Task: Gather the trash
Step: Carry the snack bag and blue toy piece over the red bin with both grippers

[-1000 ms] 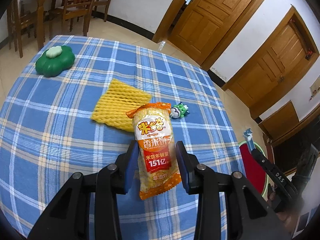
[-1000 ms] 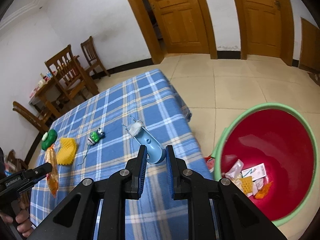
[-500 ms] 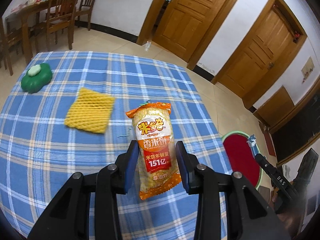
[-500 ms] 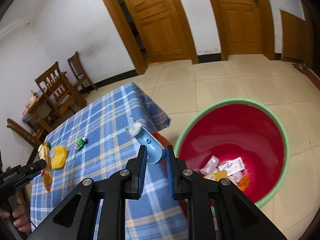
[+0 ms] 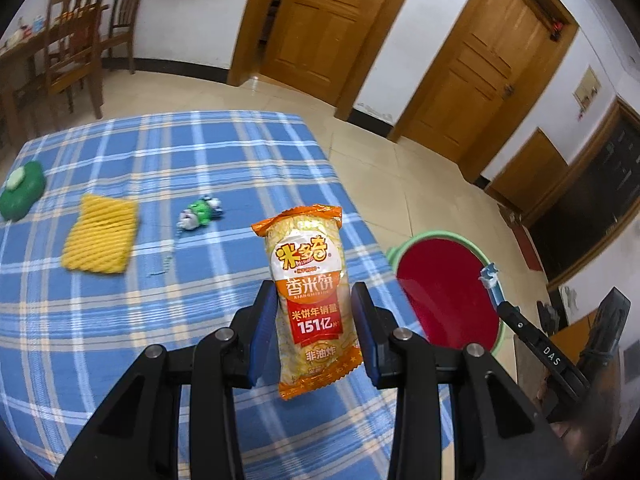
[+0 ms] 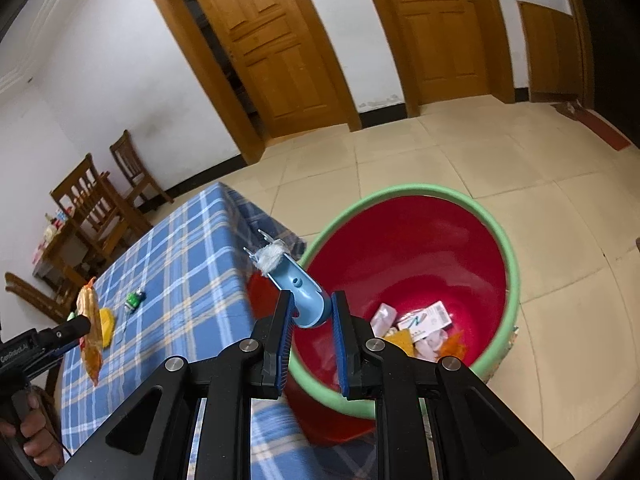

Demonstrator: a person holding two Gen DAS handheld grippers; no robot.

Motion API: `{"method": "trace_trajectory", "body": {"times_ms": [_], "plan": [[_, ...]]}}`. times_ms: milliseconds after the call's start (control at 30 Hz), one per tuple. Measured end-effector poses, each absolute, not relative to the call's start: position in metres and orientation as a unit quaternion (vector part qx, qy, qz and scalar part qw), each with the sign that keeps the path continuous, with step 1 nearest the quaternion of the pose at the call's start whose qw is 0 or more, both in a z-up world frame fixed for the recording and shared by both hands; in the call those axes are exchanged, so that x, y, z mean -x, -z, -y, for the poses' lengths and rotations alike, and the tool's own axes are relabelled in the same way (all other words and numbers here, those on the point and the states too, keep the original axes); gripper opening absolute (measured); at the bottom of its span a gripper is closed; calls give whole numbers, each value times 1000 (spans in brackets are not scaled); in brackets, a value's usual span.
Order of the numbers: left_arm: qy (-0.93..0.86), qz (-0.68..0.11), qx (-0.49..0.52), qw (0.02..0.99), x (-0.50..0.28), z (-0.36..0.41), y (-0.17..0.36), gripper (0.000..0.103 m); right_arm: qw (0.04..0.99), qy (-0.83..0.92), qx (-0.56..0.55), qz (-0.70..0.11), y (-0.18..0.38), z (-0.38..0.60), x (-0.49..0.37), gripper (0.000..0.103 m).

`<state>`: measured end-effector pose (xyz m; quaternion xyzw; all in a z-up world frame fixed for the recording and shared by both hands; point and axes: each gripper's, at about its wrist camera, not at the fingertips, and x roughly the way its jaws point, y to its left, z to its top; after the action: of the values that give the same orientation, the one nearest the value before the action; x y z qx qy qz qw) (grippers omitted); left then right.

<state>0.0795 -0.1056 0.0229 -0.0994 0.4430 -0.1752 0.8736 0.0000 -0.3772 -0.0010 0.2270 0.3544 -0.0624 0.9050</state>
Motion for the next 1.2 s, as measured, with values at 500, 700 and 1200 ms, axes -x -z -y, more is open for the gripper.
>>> {"method": "trace_trajectory", "body": {"times_ms": [500,700,1200], "plan": [[219,-455,62,861,-90,164,-15,38,891,103,-251,-363,21,413,10,19],[235,-462,47,854,-94,185,-8,38,885,115,-259,-370,28,420,11,20],[281,-473,5,835,-96,247,6,38,885,135,-275,-350,24,441,30,22]]}}
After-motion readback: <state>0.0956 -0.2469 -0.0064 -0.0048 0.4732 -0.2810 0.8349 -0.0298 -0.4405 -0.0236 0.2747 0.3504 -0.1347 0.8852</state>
